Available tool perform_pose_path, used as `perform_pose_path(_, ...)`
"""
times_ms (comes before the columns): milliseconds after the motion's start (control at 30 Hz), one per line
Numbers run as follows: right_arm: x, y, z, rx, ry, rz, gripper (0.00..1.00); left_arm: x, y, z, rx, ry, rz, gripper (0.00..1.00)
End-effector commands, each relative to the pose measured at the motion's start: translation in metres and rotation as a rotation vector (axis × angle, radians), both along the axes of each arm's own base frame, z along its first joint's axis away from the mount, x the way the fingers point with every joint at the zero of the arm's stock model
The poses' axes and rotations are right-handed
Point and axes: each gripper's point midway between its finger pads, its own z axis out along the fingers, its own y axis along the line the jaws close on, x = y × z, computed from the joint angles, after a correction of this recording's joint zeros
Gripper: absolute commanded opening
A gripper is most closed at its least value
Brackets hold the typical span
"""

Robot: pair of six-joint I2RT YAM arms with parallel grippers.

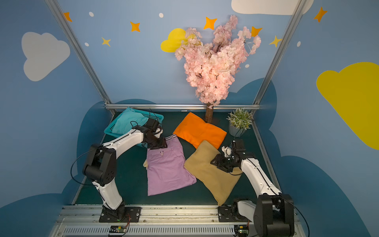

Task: Put the folded long pants in the basket
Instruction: Move the basket to the corner of the board, then pick up the long pant at the center of the board.

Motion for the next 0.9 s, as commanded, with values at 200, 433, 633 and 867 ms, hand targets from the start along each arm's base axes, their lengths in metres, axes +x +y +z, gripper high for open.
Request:
perform_pose_path(200,0.050,0.107,0.016,-0.015,-0.062,0.273,0.63,-0.108,-0.038,0.059,-0.369,0.084,-0.059,0.56)
perform_pose_path(433,0.104,0.171,-0.029,0.005,0.024,0.334,0.65,-0.213,-0.046,0.026,-0.360,0.239,-0.073,0.52)
perform_pose_path(633,0.117,0.206,-0.060,0.016,0.078,0.371,0.63,-0.254,-0.044,-0.023,-0.336,0.334,-0.002,0.50)
perform_pose_path(867,0.077,0.224,-0.082,0.060,0.150,0.378,0.42,-0.250,-0.004,-0.041,-0.155,0.294,0.146,0.49)
